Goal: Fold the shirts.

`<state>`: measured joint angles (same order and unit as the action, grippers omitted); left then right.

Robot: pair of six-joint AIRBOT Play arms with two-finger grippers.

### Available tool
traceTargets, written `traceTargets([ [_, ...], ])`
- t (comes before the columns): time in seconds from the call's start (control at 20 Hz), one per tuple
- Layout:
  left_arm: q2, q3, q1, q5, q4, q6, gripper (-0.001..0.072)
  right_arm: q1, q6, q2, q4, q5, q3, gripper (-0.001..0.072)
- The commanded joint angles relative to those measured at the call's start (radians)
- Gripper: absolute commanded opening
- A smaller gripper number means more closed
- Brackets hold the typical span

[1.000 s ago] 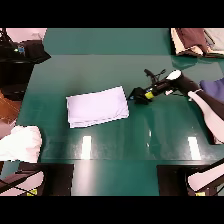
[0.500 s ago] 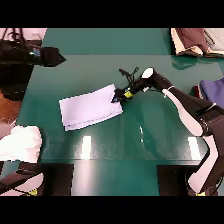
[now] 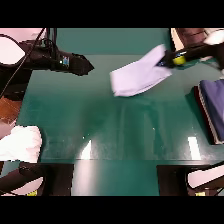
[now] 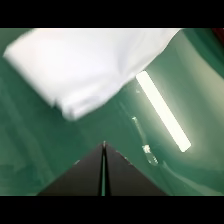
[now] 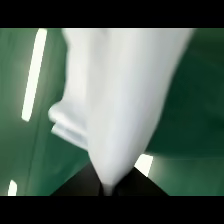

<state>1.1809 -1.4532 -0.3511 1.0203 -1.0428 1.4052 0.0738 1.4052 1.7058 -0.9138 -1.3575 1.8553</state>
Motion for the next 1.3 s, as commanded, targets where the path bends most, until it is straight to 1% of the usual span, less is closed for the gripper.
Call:
traceTargets([
  [0.0, -0.001, 0.0, -0.028, -0.023, 0.004, 0.002, 0.0027, -0.256, 0.012, -0.104, -0.039, -0.004, -0.006, 0.0012],
  [0.2, -0.001, 0.0, -0.028, -0.045, 0.006, 0.01, 0.0027, -0.505, 0.012, -0.121, -0.028, 0.018, -0.006, 0.0012],
  [0.35, -0.001, 0.0, -0.028, -0.048, 0.009, 0.01, 0.0028, -0.611, 0.011, -0.116, -0.021, 0.066, -0.006, 0.0012],
  [0.5, -0.001, 0.0, -0.028, -0.048, 0.008, 0.01, 0.0027, -0.634, 0.007, -0.117, -0.021, 0.128, -0.001, 0.0012],
  [0.6, -0.001, 0.0, -0.028, -0.048, 0.008, 0.012, 0.0028, -0.631, -0.001, -0.118, -0.02, 0.124, 0.052, 0.0012],
  [0.75, -0.001, 0.0, -0.028, -0.047, 0.008, 0.012, 0.0027, -0.62, -0.001, -0.121, -0.024, 0.088, 0.198, 0.0012],
  [0.85, -0.001, 0.0, -0.028, -0.044, 0.008, 0.01, 0.0028, -0.62, 0.0, -0.148, -0.03, 0.073, 0.232, 0.0012],
  [1.0, 0.0, 0.0, -0.028, -0.04, 0.007, 0.008, 0.0028, -0.62, -0.004, -0.251, -0.086, 0.105, 0.122, 0.0012],
  [1.25, -0.001, 0.0, -0.028, -0.035, 0.007, 0.008, 0.0028, -0.668, -0.018, -0.402, -0.218, 0.031, -0.045, 0.0012],
])
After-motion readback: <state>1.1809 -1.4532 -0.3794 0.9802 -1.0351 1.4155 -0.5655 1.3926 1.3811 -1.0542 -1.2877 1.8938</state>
